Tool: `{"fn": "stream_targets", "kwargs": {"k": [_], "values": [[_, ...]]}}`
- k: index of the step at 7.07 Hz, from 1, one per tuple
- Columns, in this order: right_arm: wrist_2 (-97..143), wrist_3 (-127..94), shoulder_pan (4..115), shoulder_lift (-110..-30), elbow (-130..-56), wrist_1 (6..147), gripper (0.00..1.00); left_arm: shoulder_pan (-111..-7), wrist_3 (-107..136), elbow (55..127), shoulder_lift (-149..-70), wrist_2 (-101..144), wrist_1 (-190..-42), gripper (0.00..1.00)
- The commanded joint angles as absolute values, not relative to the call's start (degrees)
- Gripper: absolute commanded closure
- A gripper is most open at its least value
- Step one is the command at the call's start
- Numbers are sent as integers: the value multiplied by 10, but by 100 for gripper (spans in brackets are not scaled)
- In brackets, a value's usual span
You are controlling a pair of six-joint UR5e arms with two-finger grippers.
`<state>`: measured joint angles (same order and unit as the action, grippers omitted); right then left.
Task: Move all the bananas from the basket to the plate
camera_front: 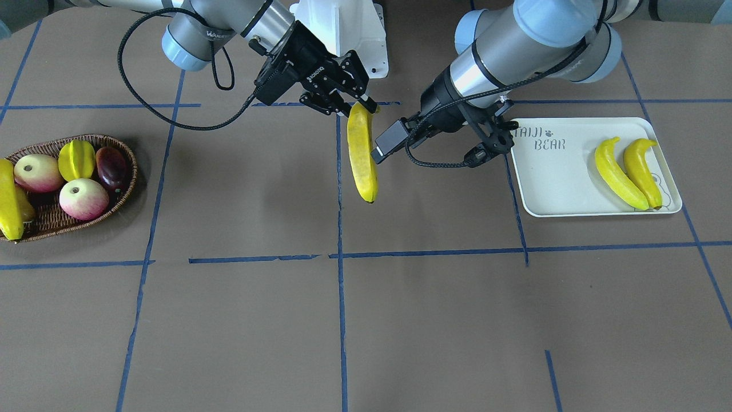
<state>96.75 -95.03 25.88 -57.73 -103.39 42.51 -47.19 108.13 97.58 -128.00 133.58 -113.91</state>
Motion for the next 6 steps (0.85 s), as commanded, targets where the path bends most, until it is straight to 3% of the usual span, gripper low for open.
{"fn": "stream_targets", "kwargs": {"k": [1, 3, 6], "values": [[967, -962, 257, -568, -1035, 425, 100, -459, 1081, 969, -1282, 1330, -1150, 0], [967, -963, 256, -565, -1035, 425, 100, -447, 1081, 967, -1281, 1325, -1158, 0], [961, -963, 247, -564, -1037, 424, 100, -443, 1080, 966, -1281, 1314, -1167, 15]]}}
